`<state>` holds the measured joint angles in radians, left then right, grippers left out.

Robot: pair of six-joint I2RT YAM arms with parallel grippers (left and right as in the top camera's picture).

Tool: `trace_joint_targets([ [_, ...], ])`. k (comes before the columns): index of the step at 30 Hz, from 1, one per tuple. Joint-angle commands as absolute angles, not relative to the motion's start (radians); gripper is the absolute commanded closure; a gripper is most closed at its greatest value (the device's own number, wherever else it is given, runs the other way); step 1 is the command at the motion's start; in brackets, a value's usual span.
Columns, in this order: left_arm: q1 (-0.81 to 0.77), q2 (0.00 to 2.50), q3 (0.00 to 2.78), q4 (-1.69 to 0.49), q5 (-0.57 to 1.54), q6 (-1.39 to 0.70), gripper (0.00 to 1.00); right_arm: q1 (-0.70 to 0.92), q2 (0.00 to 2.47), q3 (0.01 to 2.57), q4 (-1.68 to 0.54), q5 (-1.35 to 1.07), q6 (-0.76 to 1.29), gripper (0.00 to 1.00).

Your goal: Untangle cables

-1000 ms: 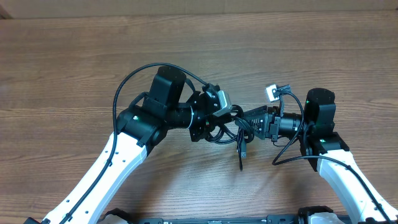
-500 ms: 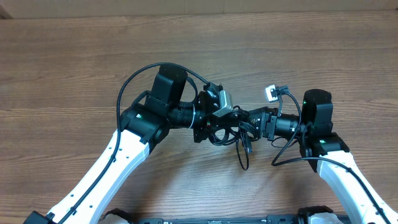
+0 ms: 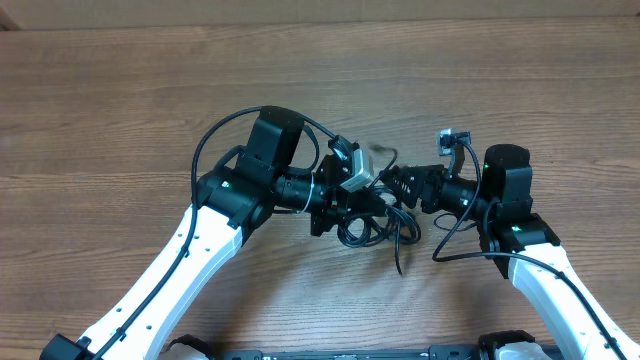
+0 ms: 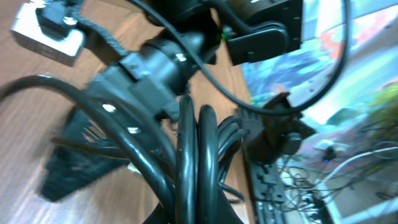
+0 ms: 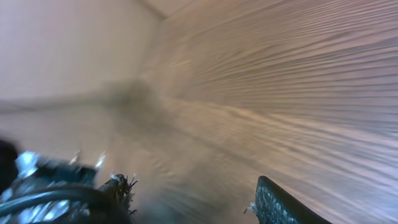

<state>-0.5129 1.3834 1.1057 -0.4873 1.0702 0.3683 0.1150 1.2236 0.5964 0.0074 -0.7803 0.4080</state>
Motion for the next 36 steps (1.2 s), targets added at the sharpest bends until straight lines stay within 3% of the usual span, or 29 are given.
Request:
trace_joint_targets([
  [1,-0.532,1.334,1.141,-0.498,1.337,0.377,0.96,0.089,1.255,0.589,-0.003,-0.452,0.445,0.39],
  [14,-0.528,1.334,1.142,-0.513,1.332,0.377,0.96,0.045,1.255,0.589,-0.1,-0.283,0.445,0.39],
  [23,-0.522,1.334,1.141,-0.523,1.159,0.318,0.96,-0.094,1.255,0.589,-0.187,-0.453,0.44,0.39],
  [36,-0.509,1.333,1.142,-0.545,0.645,-0.001,0.96,-0.133,1.255,0.59,-0.19,-0.627,0.392,0.13],
])
